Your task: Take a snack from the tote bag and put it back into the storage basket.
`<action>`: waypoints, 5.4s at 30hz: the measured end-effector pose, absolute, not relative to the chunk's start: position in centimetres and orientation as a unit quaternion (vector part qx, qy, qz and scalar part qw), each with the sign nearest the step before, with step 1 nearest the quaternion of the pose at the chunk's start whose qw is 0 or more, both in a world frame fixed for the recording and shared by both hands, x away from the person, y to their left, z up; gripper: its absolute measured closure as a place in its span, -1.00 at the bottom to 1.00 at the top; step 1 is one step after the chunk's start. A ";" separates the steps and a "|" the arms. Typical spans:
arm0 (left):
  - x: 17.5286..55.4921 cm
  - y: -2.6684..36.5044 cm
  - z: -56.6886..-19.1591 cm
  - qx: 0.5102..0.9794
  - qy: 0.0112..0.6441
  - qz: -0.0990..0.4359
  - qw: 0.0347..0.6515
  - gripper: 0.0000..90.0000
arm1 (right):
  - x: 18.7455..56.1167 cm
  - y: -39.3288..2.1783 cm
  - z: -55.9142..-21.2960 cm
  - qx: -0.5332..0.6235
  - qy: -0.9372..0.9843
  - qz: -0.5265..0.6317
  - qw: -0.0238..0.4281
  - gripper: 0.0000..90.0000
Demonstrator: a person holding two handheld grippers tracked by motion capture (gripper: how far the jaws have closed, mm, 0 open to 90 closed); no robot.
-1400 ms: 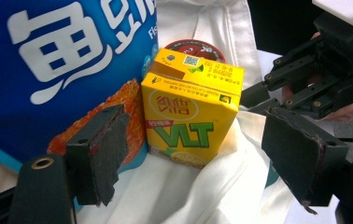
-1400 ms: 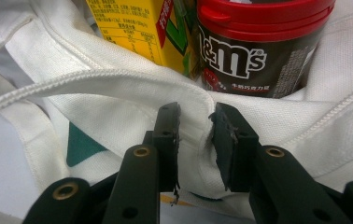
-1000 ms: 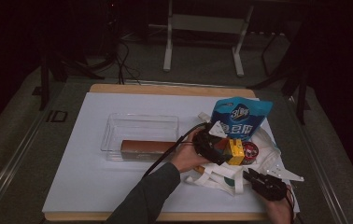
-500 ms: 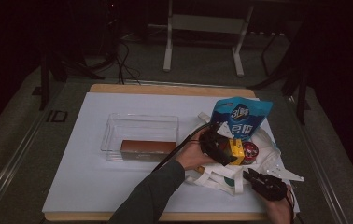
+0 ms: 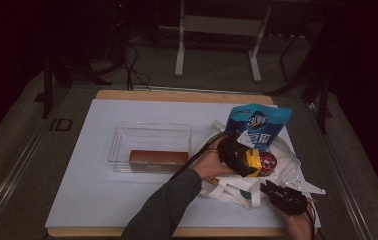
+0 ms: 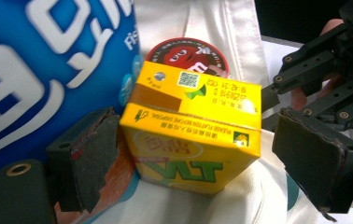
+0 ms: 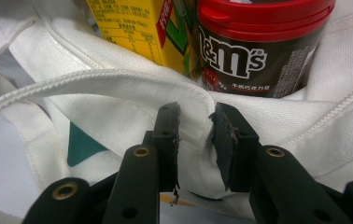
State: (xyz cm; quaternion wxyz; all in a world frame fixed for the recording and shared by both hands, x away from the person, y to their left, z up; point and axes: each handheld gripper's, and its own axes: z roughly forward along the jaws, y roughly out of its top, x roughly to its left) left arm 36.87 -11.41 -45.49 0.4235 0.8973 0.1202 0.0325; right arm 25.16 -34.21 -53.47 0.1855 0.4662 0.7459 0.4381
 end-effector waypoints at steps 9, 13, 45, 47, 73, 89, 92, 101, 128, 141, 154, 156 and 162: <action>37.0 -12.2 -46.1 0.896 0.113 0.046 0.428 -0.68 | 25.2 -34.2 -53.5 0.466 0.746 0.439 0.185 0.57; 37.0 -12.5 -46.3 0.896 0.112 0.039 0.429 -0.68 | 25.2 -34.2 -53.5 0.466 0.746 0.439 0.185 0.57; 36.6 -12.6 -47.9 0.908 0.118 0.056 0.399 -0.38 | 25.1 -34.3 -53.5 0.466 0.746 0.440 0.183 0.57; 36.6 -12.6 -47.9 0.908 0.120 0.056 0.399 -0.37 | 25.1 -34.3 -53.5 0.466 0.746 0.440 0.183 0.57; 35.1 -12.3 -45.1 0.898 0.124 0.106 0.408 -0.36 | 25.1 -34.3 -53.5 0.467 0.745 0.440 0.183 0.57; 34.4 -10.4 -42.2 0.883 0.136 0.117 0.433 -0.36 | 25.2 -34.3 -53.5 0.466 0.745 0.440 0.184 0.57; 34.3 -10.0 -41.9 0.881 0.140 0.115 0.437 -0.36 | 25.2 -34.3 -53.5 0.466 0.745 0.440 0.184 0.57; 33.6 -9.0 -41.1 0.880 0.139 0.116 0.440 -0.36 | 25.2 -34.3 -53.5 0.466 0.745 0.440 0.183 0.57; 32.6 -4.2 -39.0 0.872 0.150 0.125 0.449 -0.36 | 25.1 -34.2 -53.5 0.466 0.745 0.440 0.185 0.57; 32.2 -1.6 -38.0 0.867 0.162 0.128 0.454 -0.36 | 25.1 -34.2 -53.5 0.466 0.745 0.440 0.185 0.57; 32.1 0.7 -37.6 0.862 0.178 0.135 0.456 -0.36 | 25.1 -34.2 -53.5 0.466 0.745 0.440 0.185 0.57; 32.1 1.1 -37.5 0.862 0.176 0.141 0.455 -0.36 | 25.1 -34.2 -53.5 0.466 0.745 0.440 0.185 0.57; 32.3 2.4 -37.3 0.860 0.185 0.153 0.451 -0.36 | 25.1 -34.2 -53.5 0.466 0.745 0.440 0.185 0.57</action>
